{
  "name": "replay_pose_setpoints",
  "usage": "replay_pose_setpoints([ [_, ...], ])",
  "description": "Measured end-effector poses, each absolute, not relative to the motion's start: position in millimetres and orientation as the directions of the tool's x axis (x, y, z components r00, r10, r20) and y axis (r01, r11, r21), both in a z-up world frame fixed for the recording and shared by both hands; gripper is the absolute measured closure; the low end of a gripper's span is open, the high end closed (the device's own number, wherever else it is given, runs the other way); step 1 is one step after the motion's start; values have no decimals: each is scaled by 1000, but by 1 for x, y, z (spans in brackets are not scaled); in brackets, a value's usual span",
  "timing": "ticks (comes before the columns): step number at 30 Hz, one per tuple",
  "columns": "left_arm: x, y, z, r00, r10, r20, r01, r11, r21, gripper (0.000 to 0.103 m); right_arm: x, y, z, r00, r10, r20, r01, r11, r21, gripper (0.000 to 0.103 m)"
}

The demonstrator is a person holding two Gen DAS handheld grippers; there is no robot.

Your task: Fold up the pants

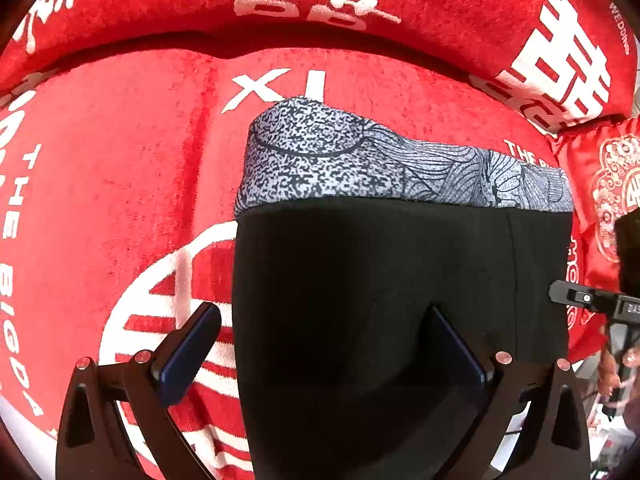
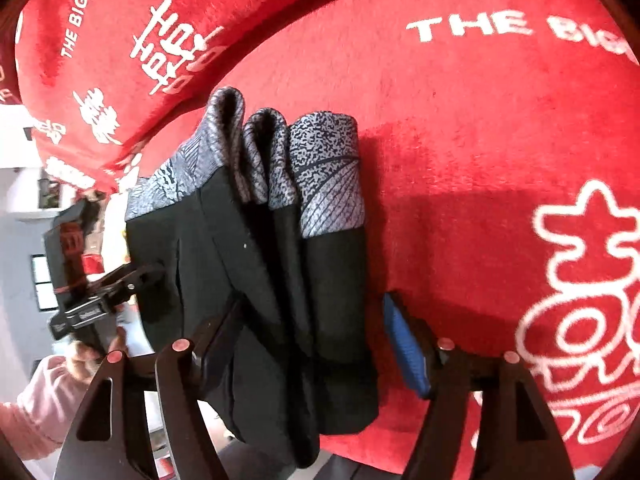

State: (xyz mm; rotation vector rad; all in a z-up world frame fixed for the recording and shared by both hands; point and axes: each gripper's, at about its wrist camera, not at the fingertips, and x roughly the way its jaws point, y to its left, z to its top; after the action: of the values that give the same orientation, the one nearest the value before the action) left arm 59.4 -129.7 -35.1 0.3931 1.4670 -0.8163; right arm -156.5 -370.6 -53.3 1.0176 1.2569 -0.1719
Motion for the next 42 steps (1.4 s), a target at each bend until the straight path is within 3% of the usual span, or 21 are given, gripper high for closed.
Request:
replay_pose_setpoints([
  [6, 38, -131, -14, 14, -160, -987, 757, 646, -94, 0, -182, -369, -38, 325, 338, -883, 707, 534, 464, 25],
  [13, 7, -110, 18, 75, -121, -990, 764, 644, -21, 0, -200, -341, 4, 226, 124, -966, 754, 605, 254, 19],
  [17, -21, -101, 46, 167, -133, -977, 779, 626, 48, 0, -202, -312, 27, 228, 61, -972, 747, 629, 215, 0],
  [23, -45, -84, 77, 163, -144, -976, 776, 629, 36, 0, -193, -264, 56, 165, 12, -986, 702, 701, 126, 0],
  [28, -53, -66, 107, 145, -156, -977, 766, 642, 11, 0, -197, -241, 94, 196, 19, -980, 716, 680, 157, 0],
  [42, -46, -52, 158, 229, -90, -969, 712, 694, 104, 0, -185, -222, 150, 196, 25, -980, 702, 694, 158, 0],
])
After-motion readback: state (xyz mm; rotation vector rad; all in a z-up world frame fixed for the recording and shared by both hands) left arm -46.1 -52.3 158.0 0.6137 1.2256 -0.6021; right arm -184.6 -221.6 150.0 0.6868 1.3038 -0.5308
